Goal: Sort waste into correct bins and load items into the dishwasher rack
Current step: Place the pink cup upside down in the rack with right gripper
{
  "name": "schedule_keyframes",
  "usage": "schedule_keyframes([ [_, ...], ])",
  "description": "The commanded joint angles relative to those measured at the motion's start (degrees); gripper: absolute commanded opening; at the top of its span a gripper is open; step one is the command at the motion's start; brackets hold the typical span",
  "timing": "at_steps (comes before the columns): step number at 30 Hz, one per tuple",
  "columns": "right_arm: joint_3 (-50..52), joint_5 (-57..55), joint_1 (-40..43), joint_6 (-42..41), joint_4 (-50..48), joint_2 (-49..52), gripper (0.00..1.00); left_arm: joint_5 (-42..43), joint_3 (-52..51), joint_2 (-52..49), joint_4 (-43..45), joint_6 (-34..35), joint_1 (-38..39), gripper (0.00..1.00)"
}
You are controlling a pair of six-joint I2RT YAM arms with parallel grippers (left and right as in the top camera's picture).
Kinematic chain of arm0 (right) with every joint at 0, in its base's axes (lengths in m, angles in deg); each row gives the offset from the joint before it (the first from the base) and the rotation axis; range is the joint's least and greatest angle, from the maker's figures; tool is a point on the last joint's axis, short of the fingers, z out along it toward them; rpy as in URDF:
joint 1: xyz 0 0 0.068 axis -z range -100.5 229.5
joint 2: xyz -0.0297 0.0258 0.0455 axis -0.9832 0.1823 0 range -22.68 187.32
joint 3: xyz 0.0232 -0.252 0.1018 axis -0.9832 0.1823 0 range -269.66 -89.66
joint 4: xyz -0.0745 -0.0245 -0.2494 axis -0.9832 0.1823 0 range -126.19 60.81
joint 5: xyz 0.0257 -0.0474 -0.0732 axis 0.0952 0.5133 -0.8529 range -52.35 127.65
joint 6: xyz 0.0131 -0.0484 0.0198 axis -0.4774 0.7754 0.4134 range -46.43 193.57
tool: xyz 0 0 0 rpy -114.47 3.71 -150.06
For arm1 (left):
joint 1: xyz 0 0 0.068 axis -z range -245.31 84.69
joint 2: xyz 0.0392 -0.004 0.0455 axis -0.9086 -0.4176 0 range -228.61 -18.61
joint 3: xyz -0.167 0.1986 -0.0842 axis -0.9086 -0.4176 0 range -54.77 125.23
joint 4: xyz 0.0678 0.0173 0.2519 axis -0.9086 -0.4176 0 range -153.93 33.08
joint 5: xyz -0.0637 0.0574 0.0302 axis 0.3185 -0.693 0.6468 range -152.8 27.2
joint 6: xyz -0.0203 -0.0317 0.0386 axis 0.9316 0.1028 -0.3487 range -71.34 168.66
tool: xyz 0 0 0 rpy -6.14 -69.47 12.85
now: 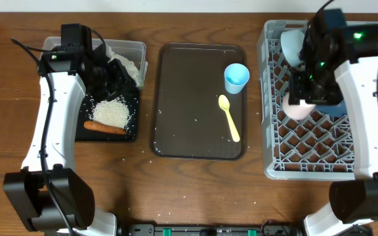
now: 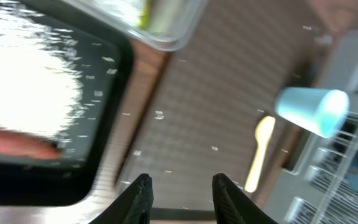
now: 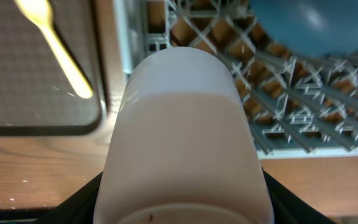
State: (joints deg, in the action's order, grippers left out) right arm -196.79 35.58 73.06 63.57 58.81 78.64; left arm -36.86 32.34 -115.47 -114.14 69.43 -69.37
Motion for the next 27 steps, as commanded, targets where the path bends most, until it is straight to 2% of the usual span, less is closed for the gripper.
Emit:
schedule_keyframes([
  [1,4.96,-0.61,0.11,-2.10,-0.50,0.31,0.52,-9.20,-0.74,1.11,-0.90,-0.76,0.02,0.35],
  [5,9.05,-0.68,0.11,-2.49,-1.44,0.31,0.52,-13.51,-0.85,1.05,-1.38,-0.76,0.02,0.35],
  [10,13.09,-0.79,0.15,-2.84,-3.93,0.31,0.52,-14.97,-0.87,1.05,-1.44,-0.76,0.02,0.35],
  [18,20.13,-4.63,0.17,-5.07,-11.78,0.31,0.51,-15.10,-1.20,1.05,-1.46,-0.79,0.02,0.36],
  [27,26.32,-0.59,-0.04,-4.07,-21.31,0.31,0.52,-15.08,-1.31,1.05,-1.46,-0.76,0.02,0.36],
])
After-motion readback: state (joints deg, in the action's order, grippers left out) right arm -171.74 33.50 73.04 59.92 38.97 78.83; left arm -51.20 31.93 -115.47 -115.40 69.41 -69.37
